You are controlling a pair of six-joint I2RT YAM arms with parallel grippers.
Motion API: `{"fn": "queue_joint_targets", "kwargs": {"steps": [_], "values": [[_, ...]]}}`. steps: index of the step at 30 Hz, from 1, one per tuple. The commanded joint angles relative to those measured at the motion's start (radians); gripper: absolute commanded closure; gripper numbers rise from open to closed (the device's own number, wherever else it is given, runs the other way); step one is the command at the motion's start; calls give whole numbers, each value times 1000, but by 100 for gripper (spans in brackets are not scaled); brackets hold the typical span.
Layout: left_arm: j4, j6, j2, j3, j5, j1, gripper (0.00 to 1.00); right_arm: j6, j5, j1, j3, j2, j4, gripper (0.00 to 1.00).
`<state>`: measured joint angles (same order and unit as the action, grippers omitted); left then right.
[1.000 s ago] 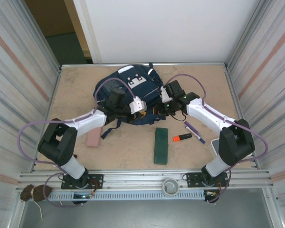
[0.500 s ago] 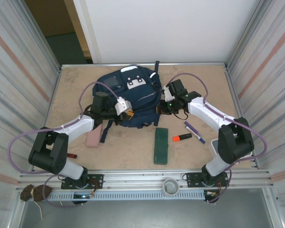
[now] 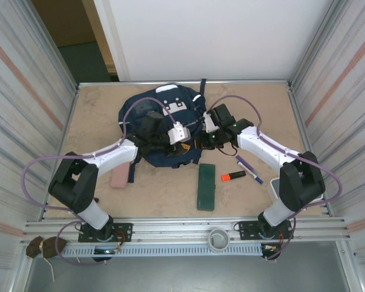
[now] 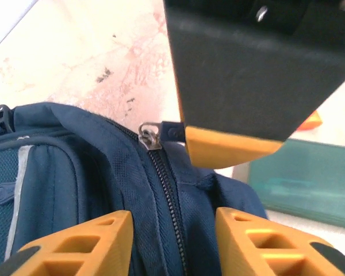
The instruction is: Pack the student bag
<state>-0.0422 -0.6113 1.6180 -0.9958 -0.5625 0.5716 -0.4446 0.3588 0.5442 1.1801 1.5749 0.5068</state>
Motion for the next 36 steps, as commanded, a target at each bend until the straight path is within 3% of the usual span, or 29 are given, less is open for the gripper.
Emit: {"fn": "queue_joint_targets", "kwargs": {"steps": [1, 3, 5, 10, 14, 18, 22, 25, 29, 32, 34, 36], "values": [[76, -39, 14, -26, 3, -8, 73, -18, 29, 4, 24, -67, -48, 100], [87, -34, -2, -19, -40, -33, 90, -10, 20, -10, 12, -66, -45, 100], [83, -12, -37, -1, -112, -70, 100, -2, -1, -40, 2, -52, -36, 100], [-50, 43, -165, 132, -283, -169, 100, 32, -161, -127, 31, 39, 33, 100], [-171, 94, -211, 230, -340, -236, 100, 45, -208, -151, 60, 109, 2, 100], [-142, 84, -206, 250, -281, -239, 90, 31, -134, -140, 65, 114, -48, 100], [-93, 104, -210, 230, -146, -176, 57, 15, -79, -119, 53, 88, -71, 100], [-46, 103, -215, 195, 6, -82, 47, -15, -42, -105, 30, 57, -99, 100], [17, 110, -173, 127, 156, 17, 41, -41, -12, -86, 17, 19, -116, 100], [42, 108, -113, 76, 203, 61, 40, -50, 0, -72, 15, -4, -116, 100], [40, 110, -67, 51, 234, 74, 42, -54, 5, -66, 10, -19, -116, 100], [58, 105, -31, 22, 230, 77, 51, -50, 4, -64, 3, -35, -114, 100]]}}
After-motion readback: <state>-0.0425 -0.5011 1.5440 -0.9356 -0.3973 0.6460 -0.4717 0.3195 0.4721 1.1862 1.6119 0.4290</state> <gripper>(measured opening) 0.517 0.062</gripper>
